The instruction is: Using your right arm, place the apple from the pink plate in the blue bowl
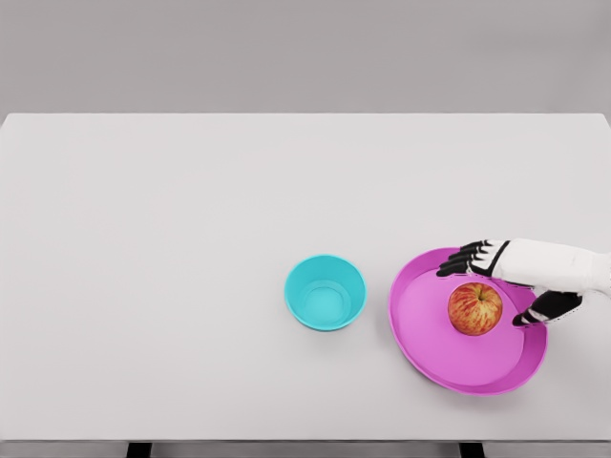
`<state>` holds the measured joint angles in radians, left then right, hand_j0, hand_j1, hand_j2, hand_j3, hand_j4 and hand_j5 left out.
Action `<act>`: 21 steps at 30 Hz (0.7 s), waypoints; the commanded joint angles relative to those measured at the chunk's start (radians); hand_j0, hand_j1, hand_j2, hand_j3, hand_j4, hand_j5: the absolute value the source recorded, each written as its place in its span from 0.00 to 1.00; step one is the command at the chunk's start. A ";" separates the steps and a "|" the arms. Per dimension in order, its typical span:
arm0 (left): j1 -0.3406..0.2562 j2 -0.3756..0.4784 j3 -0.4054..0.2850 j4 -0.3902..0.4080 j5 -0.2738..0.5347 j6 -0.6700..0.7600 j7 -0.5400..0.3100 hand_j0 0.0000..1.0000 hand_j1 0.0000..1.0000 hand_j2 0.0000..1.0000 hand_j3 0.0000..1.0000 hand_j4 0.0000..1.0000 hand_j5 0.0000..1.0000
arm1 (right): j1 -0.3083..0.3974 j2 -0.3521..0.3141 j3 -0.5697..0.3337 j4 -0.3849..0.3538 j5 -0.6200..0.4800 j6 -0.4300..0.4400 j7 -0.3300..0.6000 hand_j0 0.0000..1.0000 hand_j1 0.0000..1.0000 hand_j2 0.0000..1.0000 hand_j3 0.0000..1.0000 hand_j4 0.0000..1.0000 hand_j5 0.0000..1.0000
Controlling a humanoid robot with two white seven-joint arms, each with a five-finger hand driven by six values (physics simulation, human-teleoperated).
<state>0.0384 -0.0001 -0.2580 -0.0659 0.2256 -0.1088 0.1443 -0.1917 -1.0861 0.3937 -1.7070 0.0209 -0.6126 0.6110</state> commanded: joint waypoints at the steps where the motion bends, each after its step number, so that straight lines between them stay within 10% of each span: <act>1: 0.000 0.000 0.000 0.000 0.000 0.000 0.000 1.00 1.00 1.00 1.00 1.00 1.00 | -0.003 0.020 0.071 0.004 0.001 0.002 0.000 1.00 1.00 1.00 1.00 1.00 1.00; 21: 0.000 0.000 0.002 0.003 0.000 0.001 0.000 1.00 1.00 1.00 1.00 1.00 1.00 | -0.045 0.035 0.094 0.070 0.070 0.002 0.000 1.00 1.00 1.00 1.00 1.00 1.00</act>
<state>0.0384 -0.0001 -0.2564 -0.0633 0.2256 -0.1073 0.1443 -0.2393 -1.0584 0.4822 -1.6444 0.0813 -0.6133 0.6112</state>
